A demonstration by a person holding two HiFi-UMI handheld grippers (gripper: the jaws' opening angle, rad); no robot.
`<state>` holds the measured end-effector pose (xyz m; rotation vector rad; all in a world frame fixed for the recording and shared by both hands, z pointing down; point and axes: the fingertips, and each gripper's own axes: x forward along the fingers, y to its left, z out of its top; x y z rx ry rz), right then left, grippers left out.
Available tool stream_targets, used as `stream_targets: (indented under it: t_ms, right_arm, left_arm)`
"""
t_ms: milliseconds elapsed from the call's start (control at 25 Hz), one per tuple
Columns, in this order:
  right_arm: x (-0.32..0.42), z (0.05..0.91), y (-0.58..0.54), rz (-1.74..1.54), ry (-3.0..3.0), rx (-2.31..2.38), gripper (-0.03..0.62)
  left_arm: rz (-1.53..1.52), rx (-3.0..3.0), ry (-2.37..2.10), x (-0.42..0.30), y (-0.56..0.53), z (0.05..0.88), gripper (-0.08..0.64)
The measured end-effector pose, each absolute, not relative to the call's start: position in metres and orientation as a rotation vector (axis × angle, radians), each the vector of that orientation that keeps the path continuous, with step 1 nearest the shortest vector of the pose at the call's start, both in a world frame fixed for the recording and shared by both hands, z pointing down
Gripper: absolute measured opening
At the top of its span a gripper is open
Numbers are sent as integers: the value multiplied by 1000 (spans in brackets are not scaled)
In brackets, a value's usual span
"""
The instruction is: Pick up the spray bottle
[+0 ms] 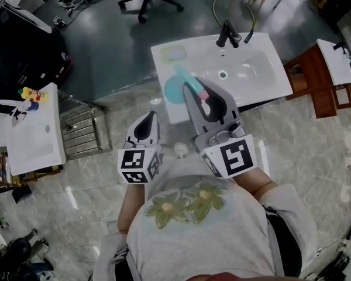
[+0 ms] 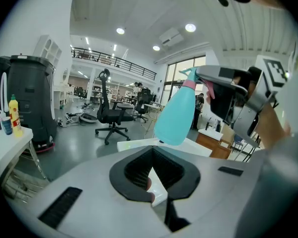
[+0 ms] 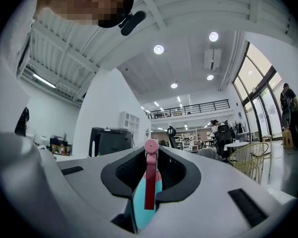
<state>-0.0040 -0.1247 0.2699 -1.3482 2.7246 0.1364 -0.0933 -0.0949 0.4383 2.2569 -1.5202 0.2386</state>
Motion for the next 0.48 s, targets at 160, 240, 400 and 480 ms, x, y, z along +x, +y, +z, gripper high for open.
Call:
stream_targets:
  t_ms: [160,240,400,480]
  right_arm:
    - [-3,271,-124,140,2721,-1351,71]
    - [-2,272,-123,143,2723,-1350,72]
    - [-1,277,-123,139,2726,-1357,71]
    - [-1,279,-124,135,2731,-1359,71]
  left_arm:
    - [236,2257,-1525,-94,-94,438,6]
    - [236,2256,-1526,-93,-92,439,6]
    - [241,2250,-1524,-91,-90,443,6]
    - [243,2244,-1527,-92,-90,445,6]
